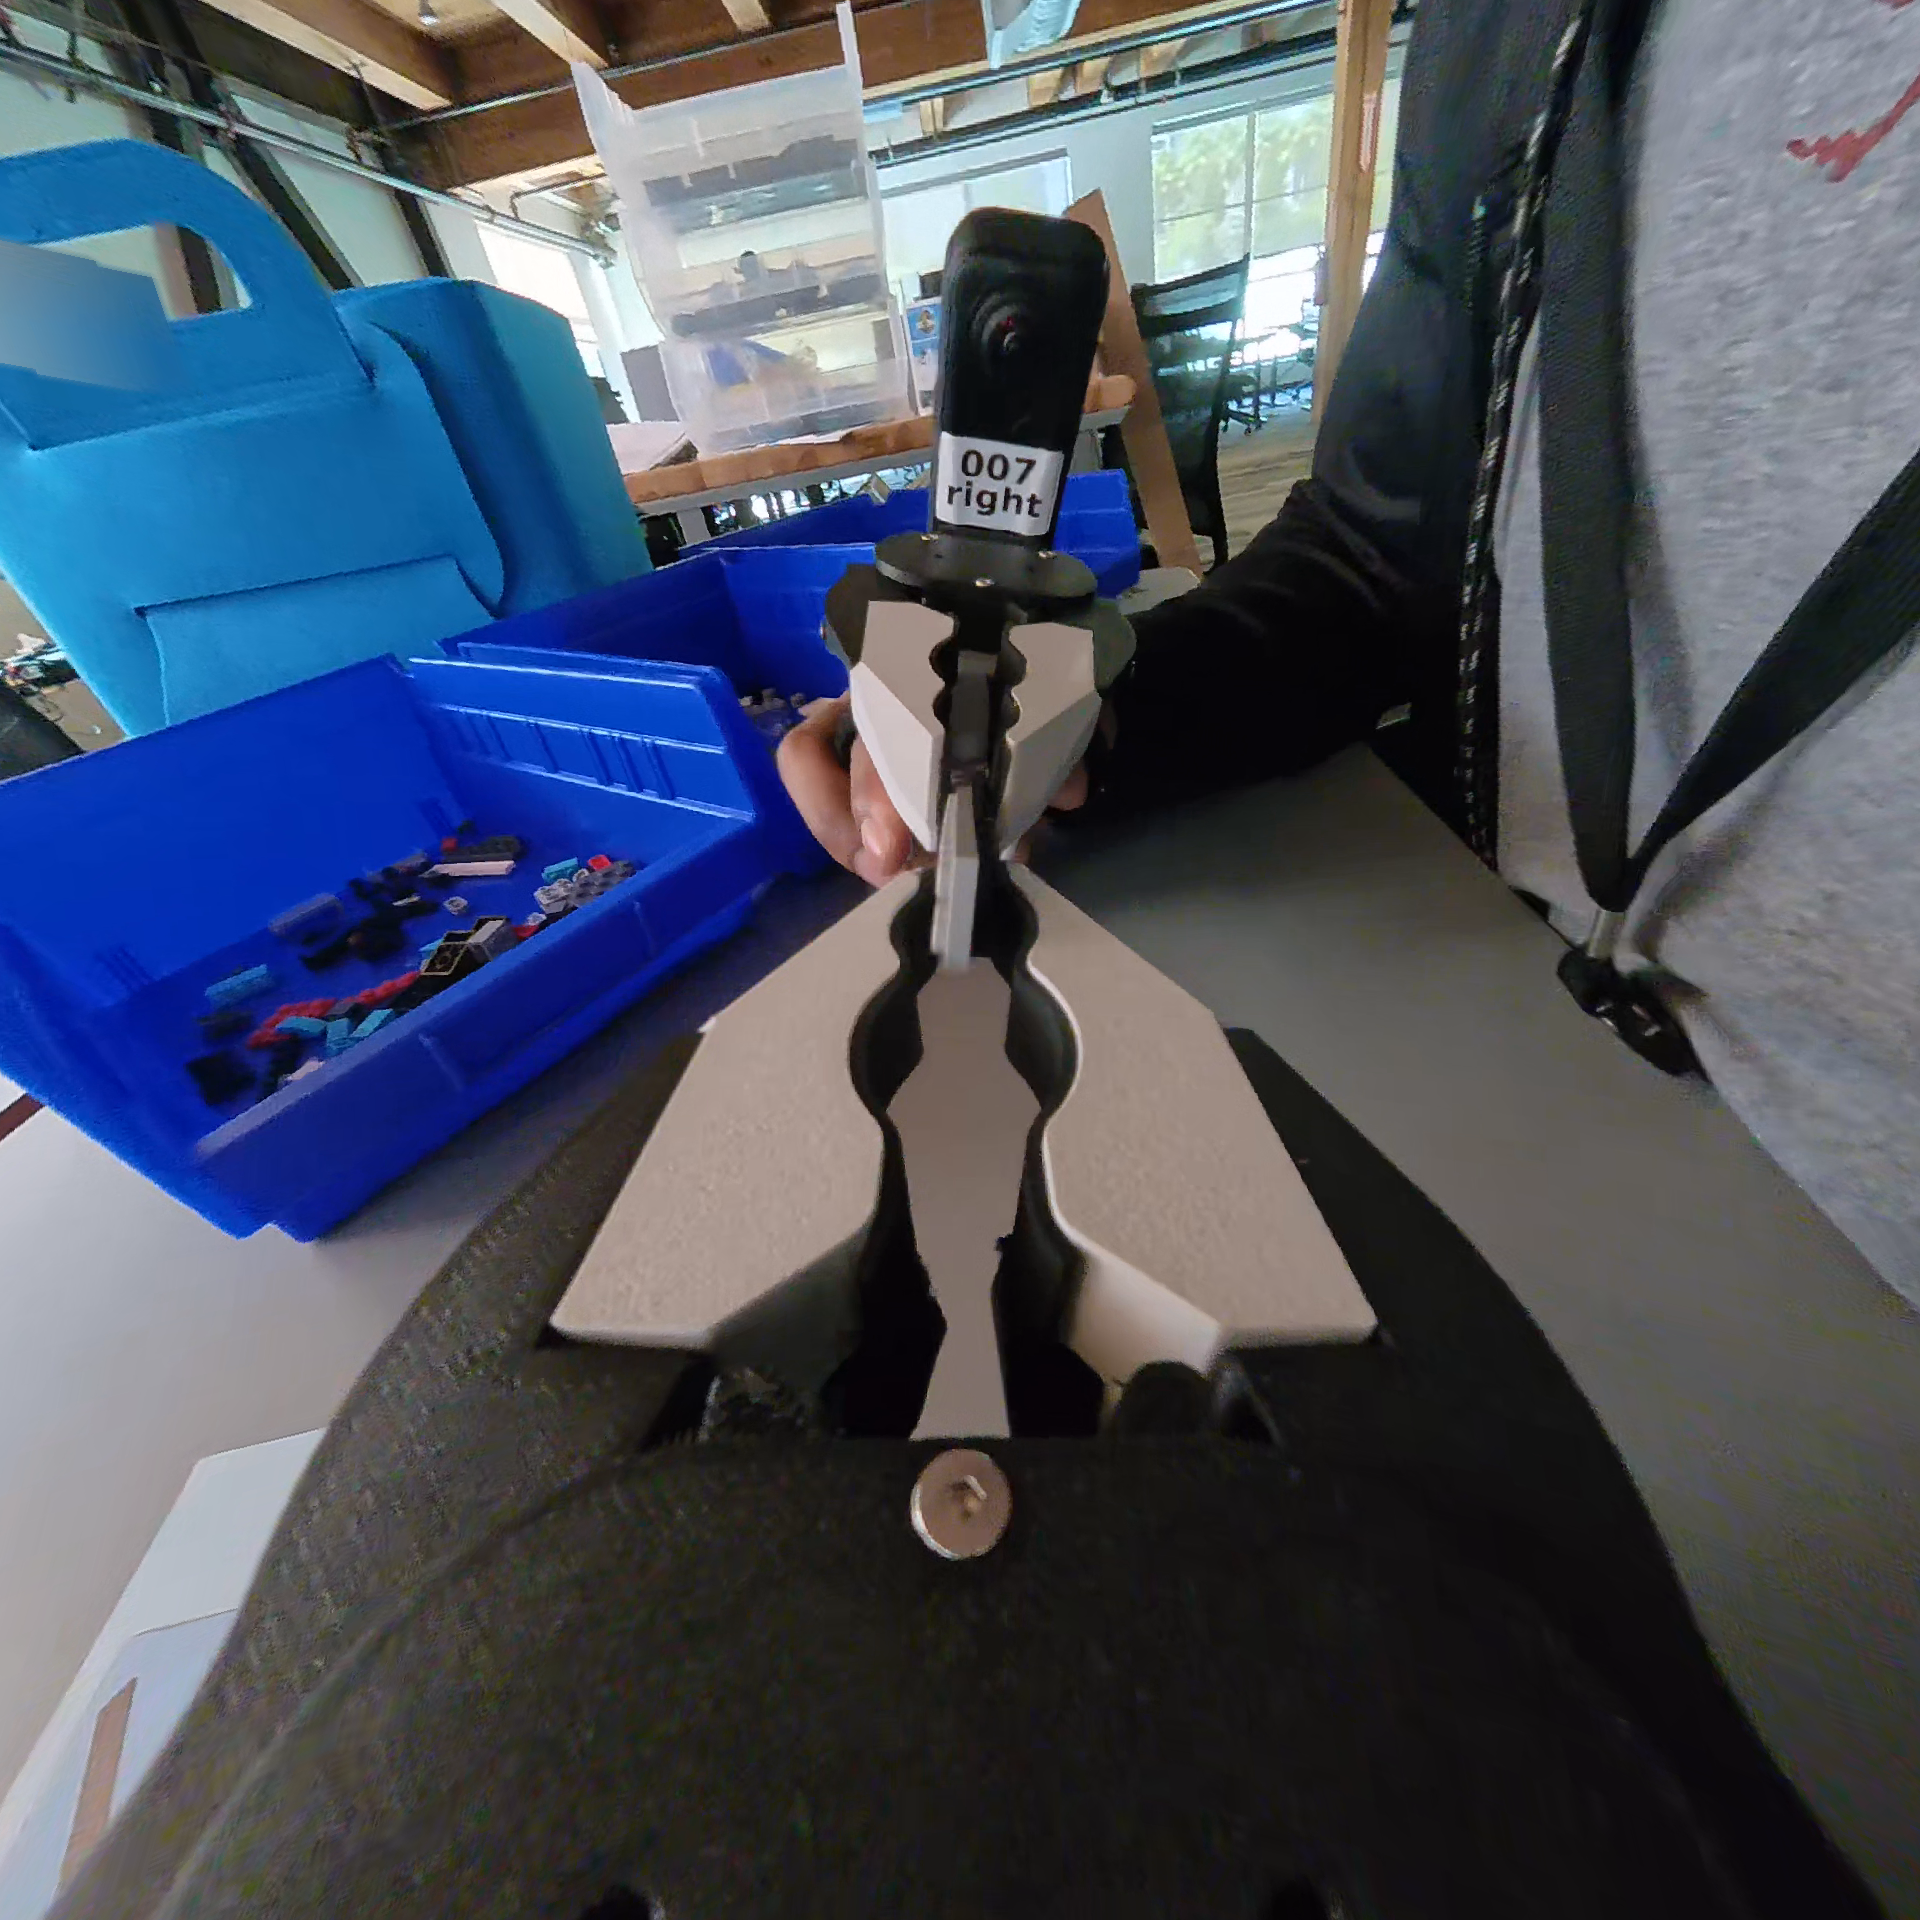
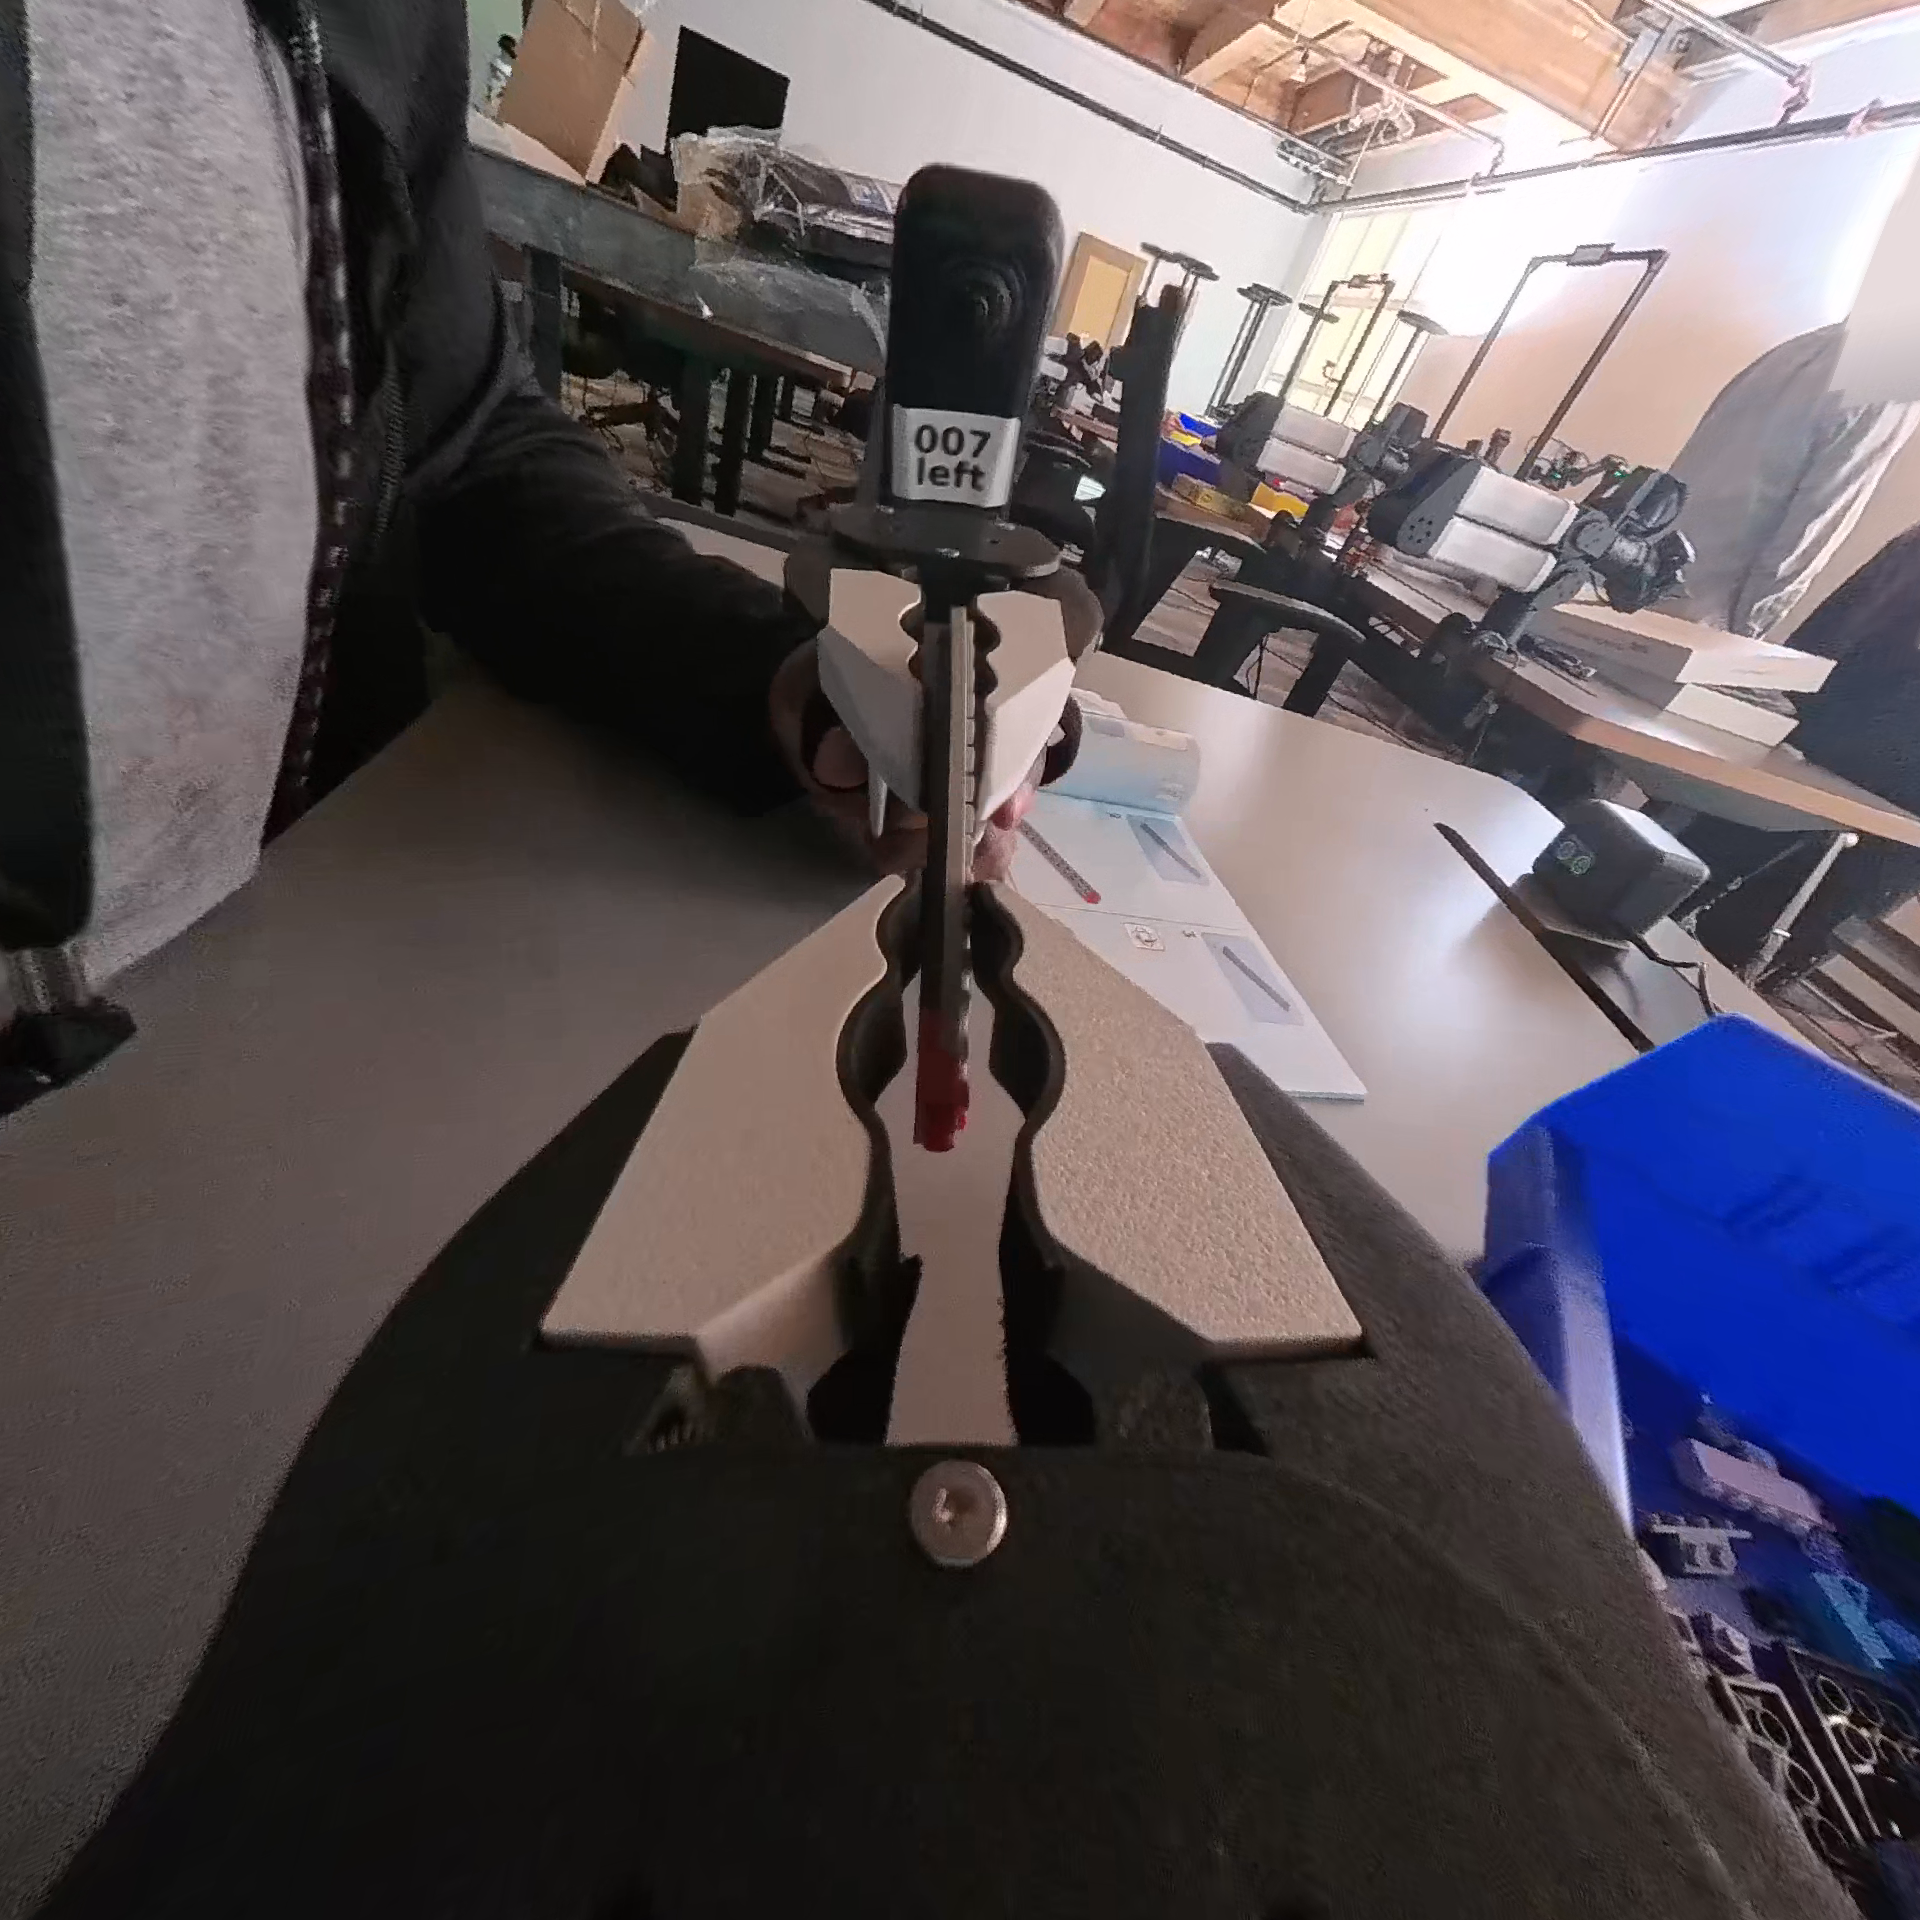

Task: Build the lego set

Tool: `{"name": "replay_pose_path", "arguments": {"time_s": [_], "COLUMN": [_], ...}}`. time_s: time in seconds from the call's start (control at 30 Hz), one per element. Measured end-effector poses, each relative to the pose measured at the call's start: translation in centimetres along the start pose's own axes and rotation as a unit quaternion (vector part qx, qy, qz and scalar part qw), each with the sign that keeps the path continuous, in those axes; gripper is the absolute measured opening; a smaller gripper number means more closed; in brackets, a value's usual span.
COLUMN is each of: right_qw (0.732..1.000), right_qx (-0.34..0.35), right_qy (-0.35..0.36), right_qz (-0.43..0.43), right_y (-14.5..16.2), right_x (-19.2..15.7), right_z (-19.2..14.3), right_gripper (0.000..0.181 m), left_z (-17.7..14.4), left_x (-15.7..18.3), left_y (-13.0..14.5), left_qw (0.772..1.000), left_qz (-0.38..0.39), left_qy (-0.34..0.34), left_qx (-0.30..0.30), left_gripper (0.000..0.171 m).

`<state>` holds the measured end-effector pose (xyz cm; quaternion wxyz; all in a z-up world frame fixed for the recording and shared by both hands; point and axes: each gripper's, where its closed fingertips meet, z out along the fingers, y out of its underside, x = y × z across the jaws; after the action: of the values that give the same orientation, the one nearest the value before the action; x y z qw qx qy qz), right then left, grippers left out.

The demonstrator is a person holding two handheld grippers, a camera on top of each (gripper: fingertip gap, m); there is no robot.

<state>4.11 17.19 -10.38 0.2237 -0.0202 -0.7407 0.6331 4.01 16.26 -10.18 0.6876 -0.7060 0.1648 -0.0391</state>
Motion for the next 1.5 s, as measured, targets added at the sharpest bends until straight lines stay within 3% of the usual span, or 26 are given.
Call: {"name": "replay_pose_path", "arguments": {"time_s": [0.3, 0.47, 0.67, 1.03, 1.2, 1.33, 1.43, 1.5], "right_qw": [0.998, 0.981, 0.946, 0.949, 0.964, 0.975, 0.978, 0.977], "right_qx": [-0.058, -0.169, -0.283, -0.287, -0.25, -0.211, -0.193, -0.192], "right_qy": [0.01, 0.045, 0.038, -0.011, 0.02, 0.065, 0.072, 0.081], "right_qz": [-0.031, -0.087, -0.155, -0.129, -0.091, -0.013, 0.028, 0.034], "right_y": [2.0, 5.3, 8.9, 9.1, 7.5, 6.6, 6.5, 6.6], "right_x": [-0.2, 1.2, 1.0, -0.9, 0.0, 1.5, 1.7, 2.0], "right_z": [0.3, -0.3, -1.0, -1.3, -1.3, -1.0, -0.6, -0.6], "right_gripper": [0.011, 0.011, 0.012, 0.03, 0.034, 0.034, 0.034, 0.034], "left_z": [-0.1, -1.1, -1.7, -1.4, -3.1, -6.3, -7.0, -6.5], "left_x": [0.0, -1.8, -2.6, -2.7, -5.4, -10.1, -12.3, -13.3], "left_y": [1.6, 2.6, 1.8, 2.6, 1.9, 2.1, 3.3, 4.9], "left_qw": [0.998, 0.992, 0.991, 0.987, 0.98, 0.943, 0.909, 0.888], "left_qz": [0.022, 0.014, 0.013, 0.025, -0.039, -0.201, -0.308, -0.328], "left_qy": [-0.029, -0.079, -0.104, -0.109, -0.166, -0.252, -0.247, -0.24], "left_qx": [-0.058, -0.092, -0.085, -0.116, -0.103, -0.087, -0.136, -0.213], "left_gripper": [0.008, 0.047, 0.048, 0.048, 0.057, 0.063, 0.075, 0.082]}}
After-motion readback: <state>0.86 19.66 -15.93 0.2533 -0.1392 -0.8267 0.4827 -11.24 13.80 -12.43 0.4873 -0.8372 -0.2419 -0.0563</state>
